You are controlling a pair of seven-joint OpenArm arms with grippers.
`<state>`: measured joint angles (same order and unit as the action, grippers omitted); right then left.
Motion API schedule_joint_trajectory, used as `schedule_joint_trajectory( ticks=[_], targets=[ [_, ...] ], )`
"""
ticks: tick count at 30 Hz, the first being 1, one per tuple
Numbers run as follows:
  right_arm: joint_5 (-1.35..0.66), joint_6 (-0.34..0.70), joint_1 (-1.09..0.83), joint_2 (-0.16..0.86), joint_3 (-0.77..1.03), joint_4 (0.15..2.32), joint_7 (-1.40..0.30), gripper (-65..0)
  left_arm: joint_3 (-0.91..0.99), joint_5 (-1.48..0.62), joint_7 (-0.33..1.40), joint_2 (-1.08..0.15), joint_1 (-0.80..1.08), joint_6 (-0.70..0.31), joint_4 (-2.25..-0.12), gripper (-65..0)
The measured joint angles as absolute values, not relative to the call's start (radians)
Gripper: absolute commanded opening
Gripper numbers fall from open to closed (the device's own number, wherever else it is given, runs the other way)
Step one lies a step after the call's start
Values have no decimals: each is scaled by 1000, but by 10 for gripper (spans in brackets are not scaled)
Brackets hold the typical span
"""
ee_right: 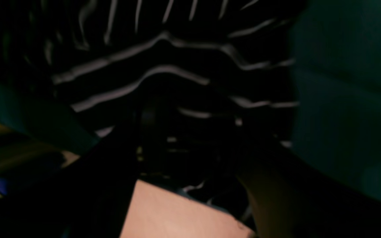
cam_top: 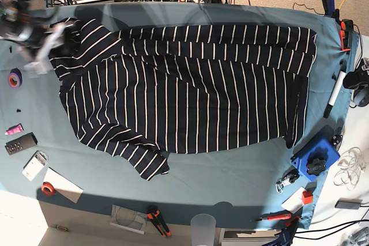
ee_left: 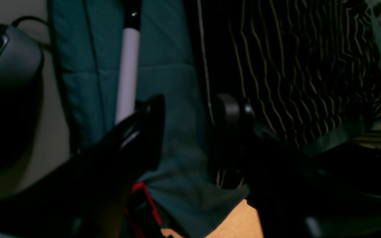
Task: Layout the t-shirt on the table in an organized manner, then fold the t-shirt properly
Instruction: 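Grasp the shirt corner near the right gripper and tug it outward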
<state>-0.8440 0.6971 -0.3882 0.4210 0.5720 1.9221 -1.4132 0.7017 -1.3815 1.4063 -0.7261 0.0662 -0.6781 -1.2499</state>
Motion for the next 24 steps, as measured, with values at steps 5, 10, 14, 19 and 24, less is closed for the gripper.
schedule_joint_trajectory(
  ticks=[5, 10, 14, 19, 24],
  targets=[
    [-764, 697, -388, 424, 488, 1922, -1413, -498, 702, -1382, 1406, -726, 66, -678, -1250, -390],
    [-672, 698, -388, 424, 469, 1923, -1301, -650, 702, -1381, 1406, -726, 66, -678, -1250, -390],
    [-569, 701, -378, 423, 469, 1922, -1143, -650, 702, -1381, 1406, -726, 67, -678, -1250, -390],
    [-550, 636, -288, 424, 469, 1922, -1053, -650, 702, -1382, 1406, -726, 66, -678, -1250, -390],
    [-550, 613, -207, 424, 469, 1923, -1052, -650, 702, -1382, 1406, -726, 66, -678, -1250, -390]
  ],
)
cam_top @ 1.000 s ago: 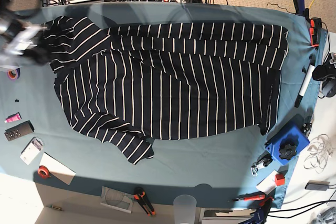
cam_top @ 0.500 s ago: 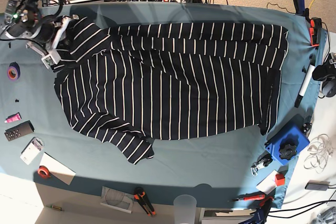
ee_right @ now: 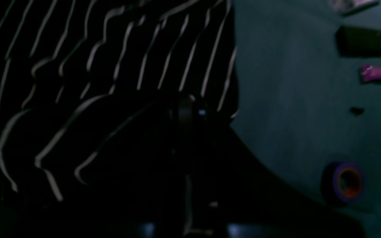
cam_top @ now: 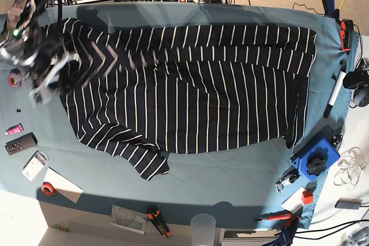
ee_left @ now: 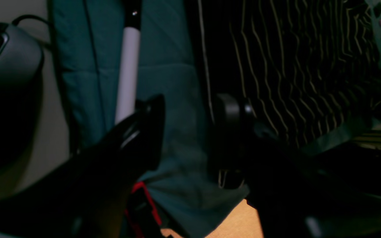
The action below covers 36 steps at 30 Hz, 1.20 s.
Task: Layout the t-shirt on the table in an organized manner, then fold the t-shirt properly
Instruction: 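Grasp the shirt corner near the right gripper and tug it outward, then drag the shirt hem with the right gripper to straighten it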
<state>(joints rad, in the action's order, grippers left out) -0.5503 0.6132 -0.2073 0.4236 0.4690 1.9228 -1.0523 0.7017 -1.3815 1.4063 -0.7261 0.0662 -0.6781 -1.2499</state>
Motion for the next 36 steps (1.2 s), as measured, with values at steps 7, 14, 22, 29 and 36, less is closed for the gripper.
schedule_joint_trajectory(
  ticks=[7, 14, 22, 29, 36],
  targets=[
    [-498, 574, -208, 423, 469, 1922, -1039, -650, 702, -1382, 1406, -726, 66, -678, -1250, -390],
    [-469, 545, -208, 421, 469, 1922, -1032, -650, 702, -1382, 1406, -726, 67, -678, -1250, -390],
    [-467, 569, -208, 421, 469, 1922, -1085, -479, 702, -1382, 1406, -726, 66, -678, -1250, -390],
    [-471, 554, -151, 427, 479, 1944, -1036, -452, 702, -1382, 1407, -726, 66, -678, -1250, -390],
    [-359, 494, 74, 430, 461, 1766, -925, -453, 702, -1381, 1407, -726, 66, -678, -1249, -390]
  ],
)
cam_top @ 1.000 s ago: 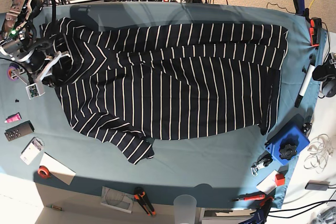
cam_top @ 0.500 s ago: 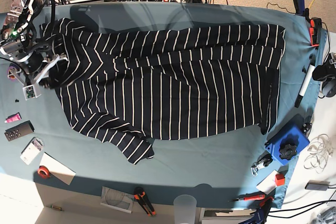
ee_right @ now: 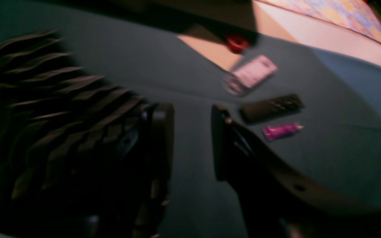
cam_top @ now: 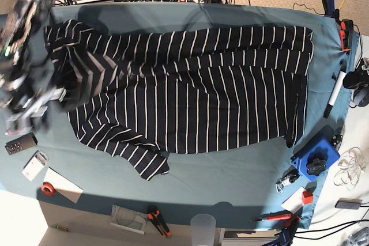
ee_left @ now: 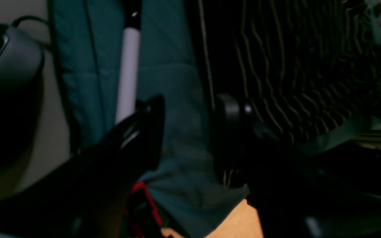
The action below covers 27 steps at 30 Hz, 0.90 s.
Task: Layout the t-shirt on the table in an organized manner, then fold the t-shirt properly
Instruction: 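Drag the shirt hem with the right gripper to straighten it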
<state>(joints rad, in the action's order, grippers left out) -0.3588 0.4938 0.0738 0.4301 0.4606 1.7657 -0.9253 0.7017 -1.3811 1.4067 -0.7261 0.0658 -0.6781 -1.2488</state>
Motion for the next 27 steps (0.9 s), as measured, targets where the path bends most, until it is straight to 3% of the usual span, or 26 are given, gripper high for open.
schedule_joint_trajectory(
  ticks=[13, 19, 20, 23, 27],
  targets=[
    [-223, 479, 476, 425, 141, 932, -771, -453, 702, -1382, 1407, -726, 66, -678, -1250, -390],
    [-210, 467, 512, 429, 38, 817, -744, -454, 702, -1385, 1407, -726, 67, -678, -1250, -390],
    [-214, 466, 512, 429, 34, 819, -756, -473, 702, -1386, 1406, -726, 66, -678, -1250, -390],
    [-229, 467, 522, 429, 33, 834, -878, -635, 702, -1386, 1406, -726, 66, -678, -1250, -390],
    [-236, 453, 517, 439, 33, 876, -986, -650, 702, -1386, 1407, -726, 66, -678, -1250, -390]
  ],
)
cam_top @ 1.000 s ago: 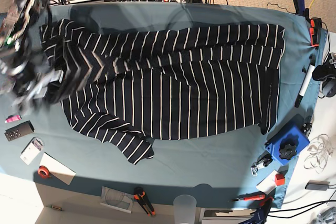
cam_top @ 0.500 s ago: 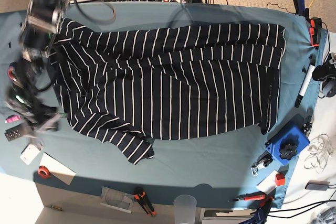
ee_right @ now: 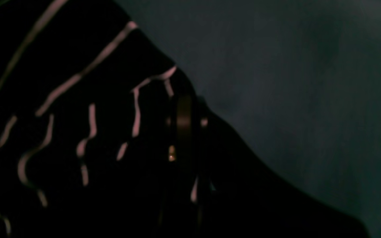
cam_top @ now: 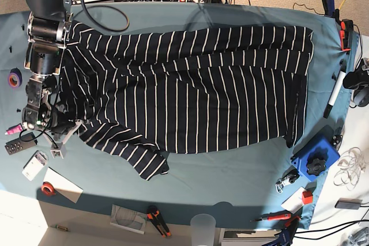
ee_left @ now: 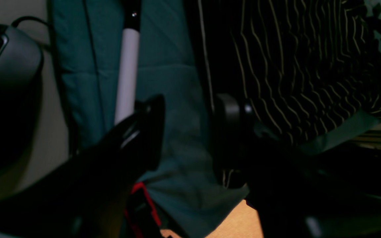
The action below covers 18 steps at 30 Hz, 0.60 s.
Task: Layout the t-shirt on the table in an organized manner, then fold the t-shirt properly
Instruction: 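Drag the shirt hem with the right gripper to straighten it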
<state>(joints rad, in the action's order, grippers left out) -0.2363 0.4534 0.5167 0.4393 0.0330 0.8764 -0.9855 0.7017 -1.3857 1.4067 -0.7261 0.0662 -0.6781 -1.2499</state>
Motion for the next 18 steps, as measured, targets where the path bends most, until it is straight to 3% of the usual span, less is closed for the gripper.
schedule_joint_trajectory(
  ticks=[5, 9, 18],
  targets=[
    [-260, 458, 433, 507, 49, 969, -1017, -650, 702, -1389, 1406, -726, 67, -678, -1250, -390],
    [-354, 458, 315, 565, 176, 1051, -1083, -650, 702, -1389, 1406, -726, 67, -678, -1251, -390],
    [-529, 590, 141, 567, 400, 1094, -1060, -650, 702, -1389, 1406, -726, 66, -679, -1250, -390]
  ],
)
